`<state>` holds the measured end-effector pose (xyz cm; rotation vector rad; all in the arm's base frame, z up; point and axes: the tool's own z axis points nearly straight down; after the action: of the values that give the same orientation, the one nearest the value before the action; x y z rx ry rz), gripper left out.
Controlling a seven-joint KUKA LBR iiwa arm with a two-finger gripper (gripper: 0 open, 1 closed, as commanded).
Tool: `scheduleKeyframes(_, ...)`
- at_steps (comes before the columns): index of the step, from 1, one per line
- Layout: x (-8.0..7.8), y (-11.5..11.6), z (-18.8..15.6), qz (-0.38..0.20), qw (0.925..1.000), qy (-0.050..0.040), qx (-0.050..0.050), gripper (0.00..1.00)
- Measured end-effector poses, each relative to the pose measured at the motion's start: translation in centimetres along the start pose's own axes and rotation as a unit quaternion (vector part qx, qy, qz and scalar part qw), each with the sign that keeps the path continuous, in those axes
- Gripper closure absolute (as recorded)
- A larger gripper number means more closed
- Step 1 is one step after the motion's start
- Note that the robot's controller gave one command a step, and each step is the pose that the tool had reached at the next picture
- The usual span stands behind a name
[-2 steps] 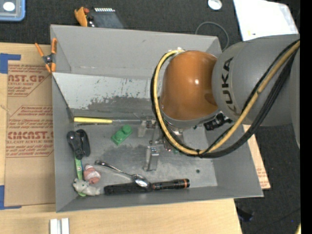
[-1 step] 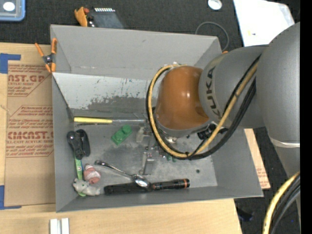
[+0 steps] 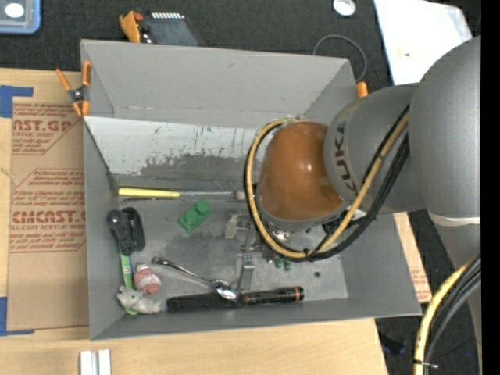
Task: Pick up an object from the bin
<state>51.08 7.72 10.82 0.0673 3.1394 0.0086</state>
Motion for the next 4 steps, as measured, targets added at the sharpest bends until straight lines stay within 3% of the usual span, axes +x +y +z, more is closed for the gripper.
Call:
scheduleKeyframes(1,0.5,-3.2,0.2,-0.011,0.9999,0.0001,0.003,0.0)
scheduleKeyframes(2,2.0,-3.8,2.8,-0.1,0.995,-0.0009,0.0,0.0)
scheduleKeyframes(3,0.8,-0.2,3.6,-0.095,0.9955,-0.0017,0.003,0.0)
scheduleKeyframes(4,0.6,4.0,3.8,-0.092,0.9958,-0.0012,0.001,0.0)
